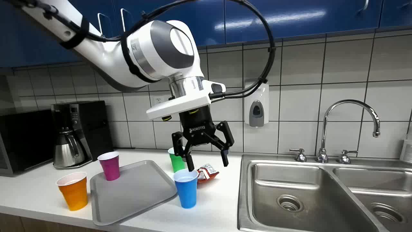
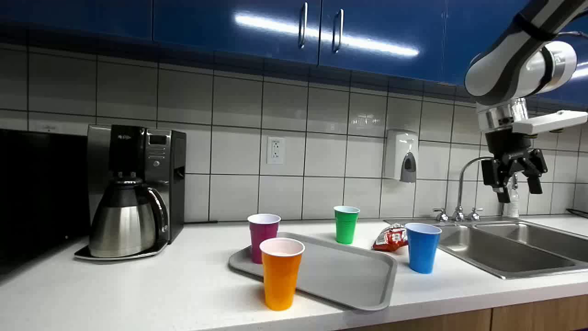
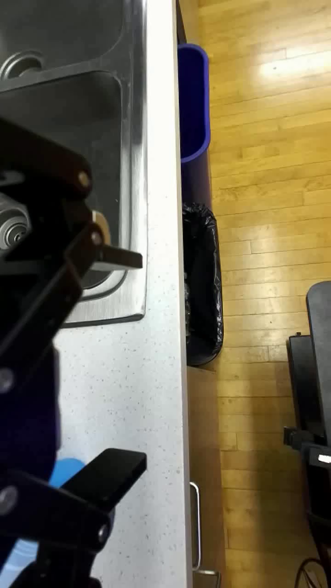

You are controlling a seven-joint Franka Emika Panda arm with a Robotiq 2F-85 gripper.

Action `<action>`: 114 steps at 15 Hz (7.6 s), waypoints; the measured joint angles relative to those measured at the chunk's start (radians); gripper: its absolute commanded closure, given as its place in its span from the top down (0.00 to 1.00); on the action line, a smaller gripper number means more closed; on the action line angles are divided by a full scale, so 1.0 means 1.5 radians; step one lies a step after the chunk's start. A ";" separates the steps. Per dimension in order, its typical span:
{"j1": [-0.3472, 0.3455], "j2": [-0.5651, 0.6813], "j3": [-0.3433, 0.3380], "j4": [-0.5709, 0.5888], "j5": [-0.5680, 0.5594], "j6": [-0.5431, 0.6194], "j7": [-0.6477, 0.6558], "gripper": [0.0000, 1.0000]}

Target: Put the cups on the grey tray.

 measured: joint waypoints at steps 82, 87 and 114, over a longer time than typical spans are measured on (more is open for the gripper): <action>0.095 0.388 0.032 0.194 0.152 0.155 0.075 0.01; 0.095 0.366 0.034 0.187 0.169 0.152 0.069 0.01; 0.168 0.301 0.102 0.138 0.302 0.135 0.072 0.01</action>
